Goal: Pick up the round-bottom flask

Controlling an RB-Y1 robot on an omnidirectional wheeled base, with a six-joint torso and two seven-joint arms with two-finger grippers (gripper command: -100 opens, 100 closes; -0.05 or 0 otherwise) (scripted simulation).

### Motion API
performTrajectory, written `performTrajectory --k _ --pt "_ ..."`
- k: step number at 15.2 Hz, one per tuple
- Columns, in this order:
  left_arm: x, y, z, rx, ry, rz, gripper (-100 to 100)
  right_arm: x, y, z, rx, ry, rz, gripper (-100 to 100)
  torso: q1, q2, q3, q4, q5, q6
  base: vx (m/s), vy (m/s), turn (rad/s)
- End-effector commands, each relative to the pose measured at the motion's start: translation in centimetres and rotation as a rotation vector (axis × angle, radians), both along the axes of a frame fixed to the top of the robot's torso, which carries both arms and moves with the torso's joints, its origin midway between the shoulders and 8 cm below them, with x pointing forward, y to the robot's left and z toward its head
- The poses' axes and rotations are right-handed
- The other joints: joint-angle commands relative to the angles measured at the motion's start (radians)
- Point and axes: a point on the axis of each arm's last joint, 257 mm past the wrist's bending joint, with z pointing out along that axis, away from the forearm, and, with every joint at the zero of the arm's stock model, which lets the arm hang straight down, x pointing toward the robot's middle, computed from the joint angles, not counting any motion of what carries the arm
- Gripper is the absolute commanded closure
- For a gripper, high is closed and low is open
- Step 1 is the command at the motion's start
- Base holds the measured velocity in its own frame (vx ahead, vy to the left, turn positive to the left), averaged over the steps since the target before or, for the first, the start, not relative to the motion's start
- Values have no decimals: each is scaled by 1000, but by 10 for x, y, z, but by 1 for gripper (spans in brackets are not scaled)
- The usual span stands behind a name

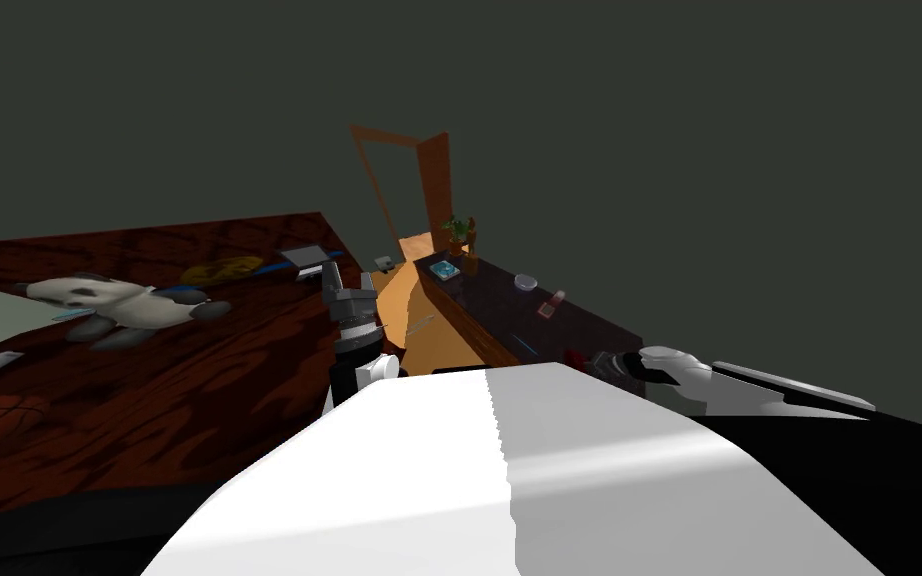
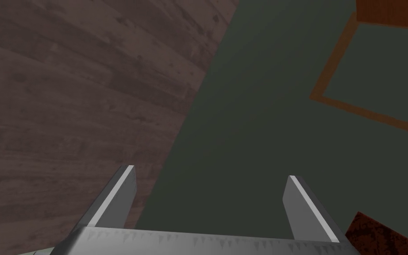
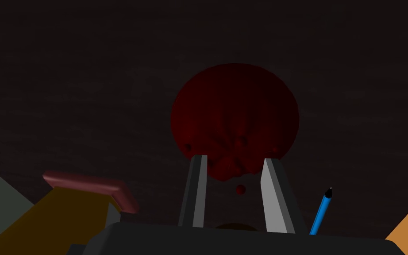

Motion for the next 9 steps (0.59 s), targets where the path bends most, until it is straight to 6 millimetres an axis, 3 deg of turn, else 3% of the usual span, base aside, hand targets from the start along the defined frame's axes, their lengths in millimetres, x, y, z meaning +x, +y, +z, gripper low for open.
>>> performTrajectory --k 1,2,3,5,9 --pt "0 0 0 0 0 0 0 2 -1 1 4 2 5 100 0 0 0 0 0 0 -1 26 -64" --pt "0 0 0 0 0 0 0 0 -4 2 -2 6 -2 100 0 0 0 0 0 0 0 20 -15" --pt "0 0 0 0 0 0 0 9 5 2 20 0 22 100 0 0 0 0 0 0 -1 20 -52" --pt "0 0 0 0 0 0 0 2 -5 5 2 9 3 100 0 0 0 0 0 0 3 22 -29" --pt "0 0 0 0 0 0 0 6 -3 5 9 8 9 100 0 0 0 0 0 0 1 16 -32"
